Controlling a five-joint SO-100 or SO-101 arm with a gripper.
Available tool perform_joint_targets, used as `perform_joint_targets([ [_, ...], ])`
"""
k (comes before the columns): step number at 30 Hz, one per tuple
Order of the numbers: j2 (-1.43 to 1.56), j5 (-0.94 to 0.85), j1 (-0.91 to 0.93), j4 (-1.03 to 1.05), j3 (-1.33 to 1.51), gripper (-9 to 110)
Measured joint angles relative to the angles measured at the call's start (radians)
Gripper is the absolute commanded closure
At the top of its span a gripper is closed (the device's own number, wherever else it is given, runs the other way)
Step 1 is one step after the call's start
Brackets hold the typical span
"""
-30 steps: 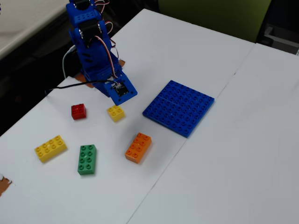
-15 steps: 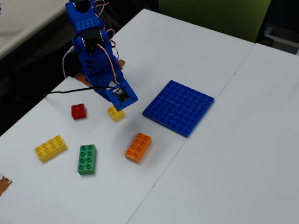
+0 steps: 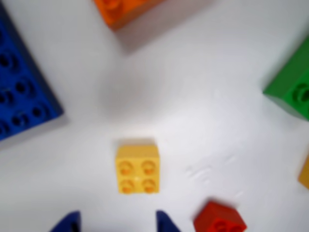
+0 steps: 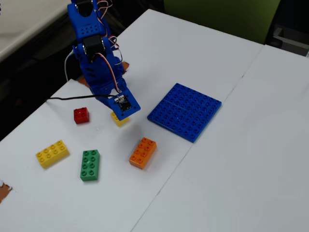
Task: Pick up the 2x2 yellow block and go up the 8x8 blue block.
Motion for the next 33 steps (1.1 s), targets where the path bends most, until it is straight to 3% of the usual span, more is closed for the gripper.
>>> perform_joint_targets([
  [12,0.014,0.002,-0.008,-0.181,0.186,80],
  [33,-0.040,-0.028,0.043,-0.252,0.198,79],
])
